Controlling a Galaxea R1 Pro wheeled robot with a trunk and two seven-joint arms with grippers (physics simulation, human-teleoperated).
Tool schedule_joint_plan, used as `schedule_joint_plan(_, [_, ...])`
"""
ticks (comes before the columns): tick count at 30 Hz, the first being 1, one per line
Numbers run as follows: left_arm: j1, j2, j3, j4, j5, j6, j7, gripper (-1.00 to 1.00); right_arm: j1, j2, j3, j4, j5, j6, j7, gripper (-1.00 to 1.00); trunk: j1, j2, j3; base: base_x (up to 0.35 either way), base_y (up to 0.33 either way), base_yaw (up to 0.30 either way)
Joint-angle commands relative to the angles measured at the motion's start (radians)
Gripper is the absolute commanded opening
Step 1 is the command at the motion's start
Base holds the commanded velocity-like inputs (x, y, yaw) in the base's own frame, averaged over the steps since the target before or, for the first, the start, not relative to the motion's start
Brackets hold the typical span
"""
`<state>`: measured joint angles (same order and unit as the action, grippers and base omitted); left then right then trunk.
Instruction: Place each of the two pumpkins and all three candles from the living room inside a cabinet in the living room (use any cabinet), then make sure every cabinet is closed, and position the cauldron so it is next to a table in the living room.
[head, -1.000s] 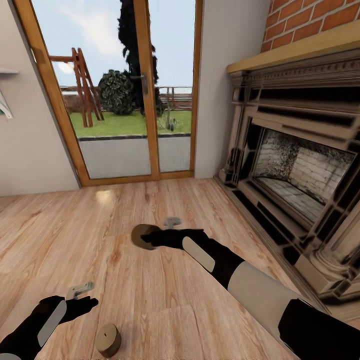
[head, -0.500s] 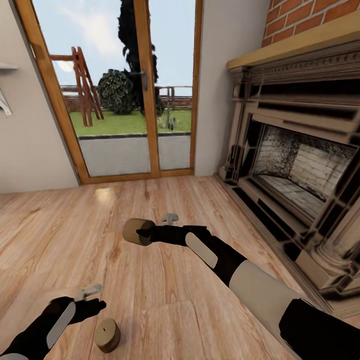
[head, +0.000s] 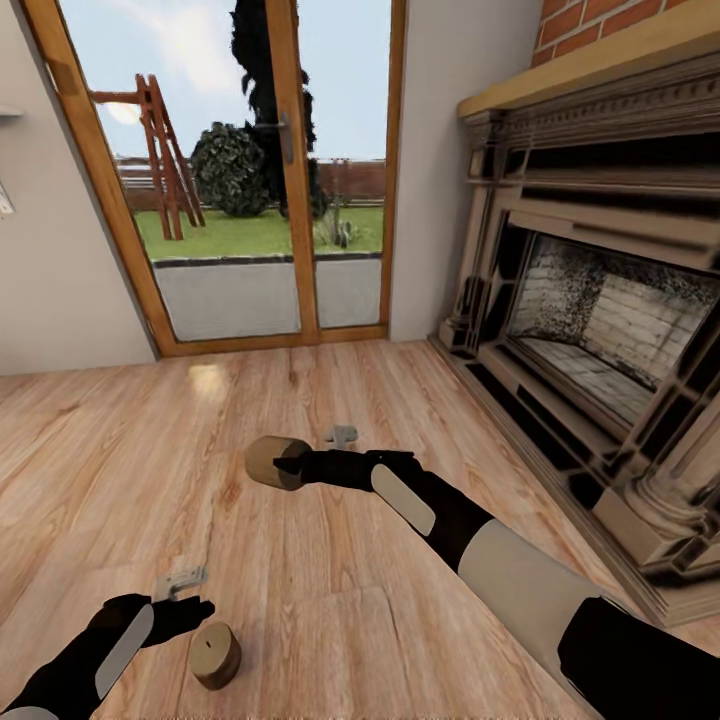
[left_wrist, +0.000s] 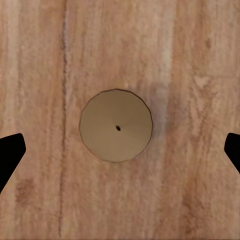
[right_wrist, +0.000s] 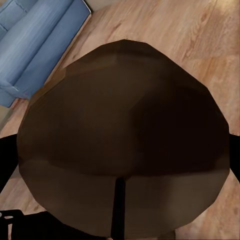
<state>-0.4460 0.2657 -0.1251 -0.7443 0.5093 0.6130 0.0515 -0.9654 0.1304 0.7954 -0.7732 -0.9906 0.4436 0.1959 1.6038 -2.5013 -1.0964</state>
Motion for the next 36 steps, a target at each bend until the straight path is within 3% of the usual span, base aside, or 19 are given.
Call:
schedule_joint_plan(1, [0.000,0.001,-0.005,-0.001,0.008,-0.003,0.005,1.00,-0.001,0.000,0.001,0.000,-0.005,0.003,0.002,-1.00,0.000,-0.001,-0.005,0.000,0.000,0.000])
schedule_joint_plan(36, [0.000,0.001,-0.018,-0.001,0.008,-0.013,0.005,1.00,-0.001,0.000,0.001,0.004,0.006,-0.008,-0.003,-1.00,0.016,-0.009,-0.140,0.000,0.000,0.000])
